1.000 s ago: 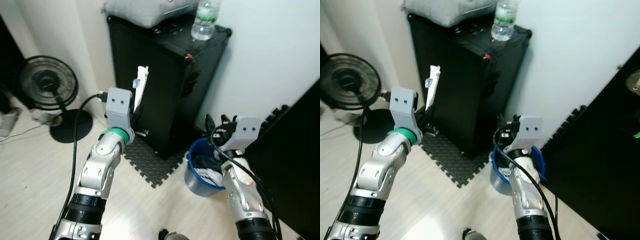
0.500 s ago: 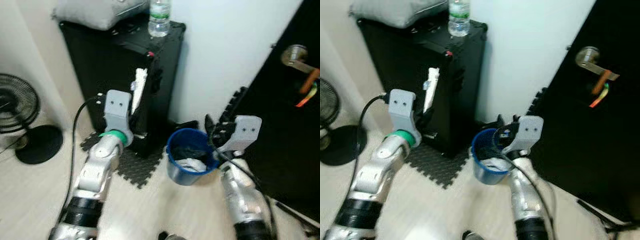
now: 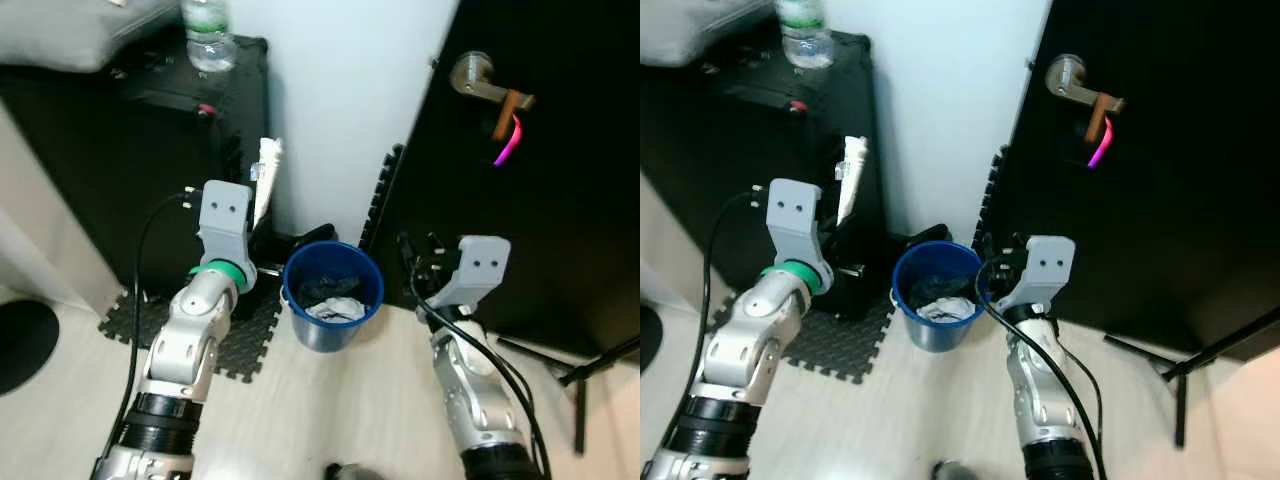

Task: Clean up the room

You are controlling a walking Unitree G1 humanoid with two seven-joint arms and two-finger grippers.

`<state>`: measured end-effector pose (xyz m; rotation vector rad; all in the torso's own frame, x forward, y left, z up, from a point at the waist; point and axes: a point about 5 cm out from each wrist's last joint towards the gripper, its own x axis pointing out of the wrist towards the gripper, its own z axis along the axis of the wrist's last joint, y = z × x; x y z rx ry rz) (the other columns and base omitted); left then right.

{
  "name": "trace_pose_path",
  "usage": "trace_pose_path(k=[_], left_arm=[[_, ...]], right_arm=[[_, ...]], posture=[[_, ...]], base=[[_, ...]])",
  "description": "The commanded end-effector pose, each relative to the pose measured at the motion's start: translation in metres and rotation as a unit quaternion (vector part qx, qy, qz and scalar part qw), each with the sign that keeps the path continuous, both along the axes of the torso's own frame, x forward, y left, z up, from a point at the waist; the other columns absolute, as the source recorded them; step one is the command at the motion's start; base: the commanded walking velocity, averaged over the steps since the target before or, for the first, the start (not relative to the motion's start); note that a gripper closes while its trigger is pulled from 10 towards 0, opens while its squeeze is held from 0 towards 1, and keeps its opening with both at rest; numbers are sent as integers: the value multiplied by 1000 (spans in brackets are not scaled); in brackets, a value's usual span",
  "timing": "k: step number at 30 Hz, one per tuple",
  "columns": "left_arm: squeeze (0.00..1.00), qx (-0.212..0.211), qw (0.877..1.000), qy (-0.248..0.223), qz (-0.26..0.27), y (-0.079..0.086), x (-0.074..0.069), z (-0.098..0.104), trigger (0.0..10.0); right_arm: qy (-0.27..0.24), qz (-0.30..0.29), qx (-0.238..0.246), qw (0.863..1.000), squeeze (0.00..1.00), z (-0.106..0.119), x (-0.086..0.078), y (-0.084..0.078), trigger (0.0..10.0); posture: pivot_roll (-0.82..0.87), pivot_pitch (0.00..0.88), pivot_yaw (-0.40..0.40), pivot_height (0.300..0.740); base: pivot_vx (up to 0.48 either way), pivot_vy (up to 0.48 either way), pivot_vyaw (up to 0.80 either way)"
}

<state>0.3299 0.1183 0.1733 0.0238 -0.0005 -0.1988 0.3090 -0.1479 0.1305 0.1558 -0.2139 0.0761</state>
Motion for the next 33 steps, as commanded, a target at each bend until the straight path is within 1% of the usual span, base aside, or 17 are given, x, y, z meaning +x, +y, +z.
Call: trace_pose_path(k=[1, 6, 15, 16, 20, 22, 29, 33], left_arm=[[0, 6, 1000, 2, -3, -2, -1, -3, 10000], [0, 7, 1000, 1, -3, -2, -1, -3, 10000], [0, 12, 1000, 0, -2, -1, -1, -4, 10000], [0, 12, 1000, 0, -3, -1, -1, -4, 10000], [0, 12, 1000, -1, -4, -2, -1, -4, 10000], [0, 12, 1000, -1, -4, -2, -1, -4, 10000], [0, 13, 1000, 1, -6, -2, -1, -5, 10000], [0, 24, 999, 10, -21, -5, -2, -7, 10000]], right_arm=[[9, -13, 1, 1000, 0, -3, -1, -5, 10000], [9, -17, 2, 1000, 0, -3, -1, -6, 10000], [13, -28, 0, 1000, 0, -3, -1, -9, 10000], [17, -34, -7, 999, 0, -4, 0, -10, 10000], [19, -40, -11, 999, 0, -5, 0, -11, 10000], [27, -41, 3, 999, 0, -7, 0, -11, 10000], [31, -50, 1, 998, 0, -8, 0, -14, 10000], [32, -57, -9, 998, 0, -8, 0, -15, 10000]], posture=[[-6, 79, 44, 740], [-6, 81, 44, 740], [-7, 84, 45, 740], [-7, 84, 45, 740], [-7, 85, 45, 740], [-8, 86, 45, 740], [-7, 89, 45, 740], [-8, 91, 45, 740]], base=[[0, 0, -750], [48, 0, -750], [375, 291, -750], [382, 289, 0], [384, 287, 0], [382, 289, -781], [382, 289, -778], [0, 0, 0]])
